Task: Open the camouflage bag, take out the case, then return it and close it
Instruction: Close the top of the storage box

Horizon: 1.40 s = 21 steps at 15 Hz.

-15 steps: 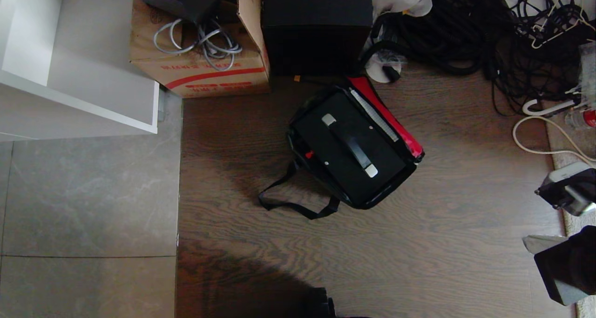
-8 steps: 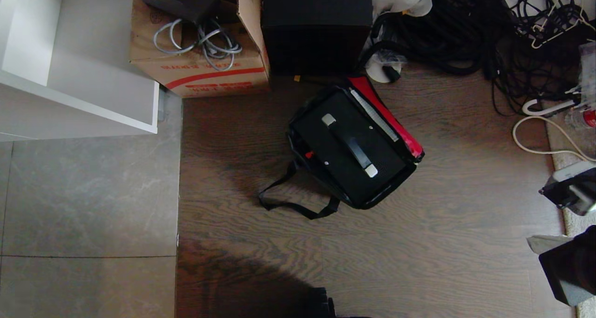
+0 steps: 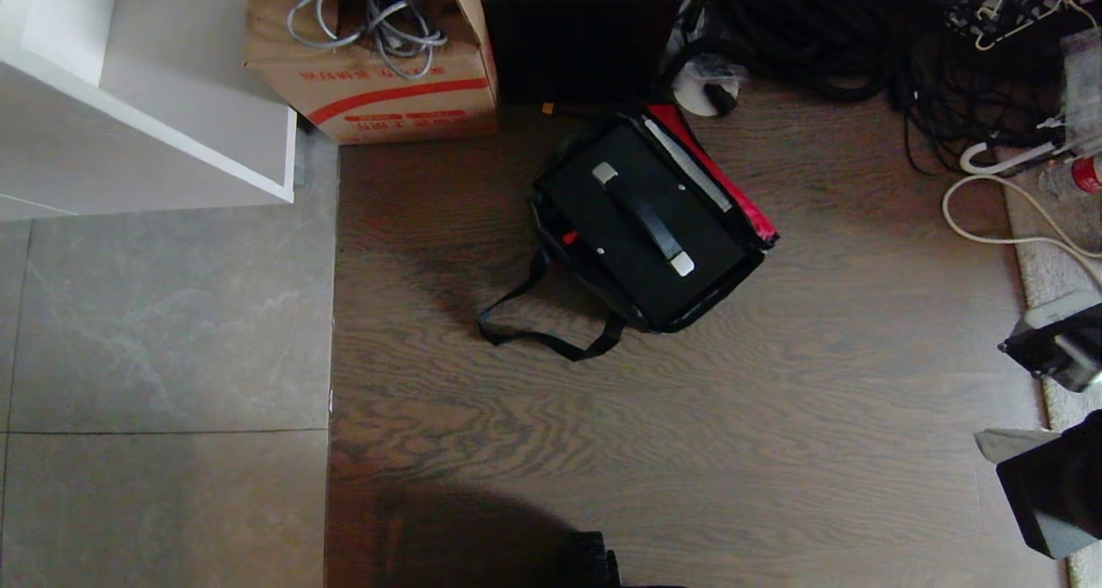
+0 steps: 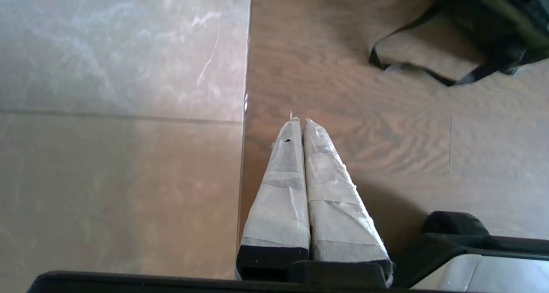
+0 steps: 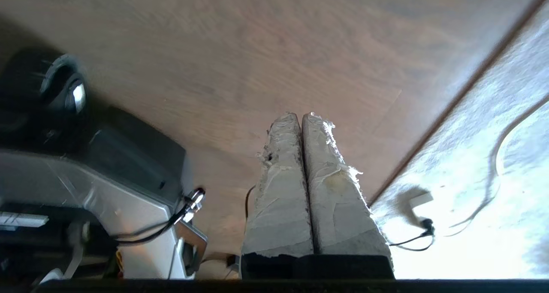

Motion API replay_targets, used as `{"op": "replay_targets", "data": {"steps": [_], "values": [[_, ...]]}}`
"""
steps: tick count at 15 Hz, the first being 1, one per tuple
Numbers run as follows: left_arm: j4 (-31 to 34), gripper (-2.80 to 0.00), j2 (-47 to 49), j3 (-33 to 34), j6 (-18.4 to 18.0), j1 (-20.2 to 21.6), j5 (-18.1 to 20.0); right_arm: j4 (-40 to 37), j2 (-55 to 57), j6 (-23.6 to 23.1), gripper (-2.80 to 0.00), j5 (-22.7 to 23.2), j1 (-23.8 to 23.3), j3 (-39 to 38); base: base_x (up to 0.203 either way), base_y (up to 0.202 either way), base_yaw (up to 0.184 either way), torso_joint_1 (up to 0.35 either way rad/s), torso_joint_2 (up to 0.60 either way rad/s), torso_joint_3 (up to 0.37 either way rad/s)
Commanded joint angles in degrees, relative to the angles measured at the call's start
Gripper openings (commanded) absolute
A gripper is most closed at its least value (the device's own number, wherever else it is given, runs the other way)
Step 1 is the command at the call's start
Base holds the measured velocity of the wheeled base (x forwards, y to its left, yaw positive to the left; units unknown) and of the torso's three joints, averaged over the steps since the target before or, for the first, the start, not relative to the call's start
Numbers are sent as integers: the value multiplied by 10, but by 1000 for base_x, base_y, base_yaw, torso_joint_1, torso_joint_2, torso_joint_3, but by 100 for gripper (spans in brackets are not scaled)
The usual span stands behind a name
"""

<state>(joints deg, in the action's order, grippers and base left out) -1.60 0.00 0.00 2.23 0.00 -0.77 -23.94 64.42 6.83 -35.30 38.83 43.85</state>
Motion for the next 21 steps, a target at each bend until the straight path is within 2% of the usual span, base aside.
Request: {"op": "replay_targets", "data": {"steps": [1, 14, 21], "values": [[-1, -280, 0, 4, 0, 0, 0, -1, 3, 0, -280, -2, 0, 0, -101, 0, 3, 2, 2, 6], [0, -280, 0, 4, -2, -1, 0, -1, 6, -1, -280, -3, 0, 7, 0, 0, 0, 0, 0, 0], [0, -280, 0, 4, -2, 0, 0, -1, 8, -4, -280, -3, 0, 16, -1, 114, -1, 3, 2, 3]]}}
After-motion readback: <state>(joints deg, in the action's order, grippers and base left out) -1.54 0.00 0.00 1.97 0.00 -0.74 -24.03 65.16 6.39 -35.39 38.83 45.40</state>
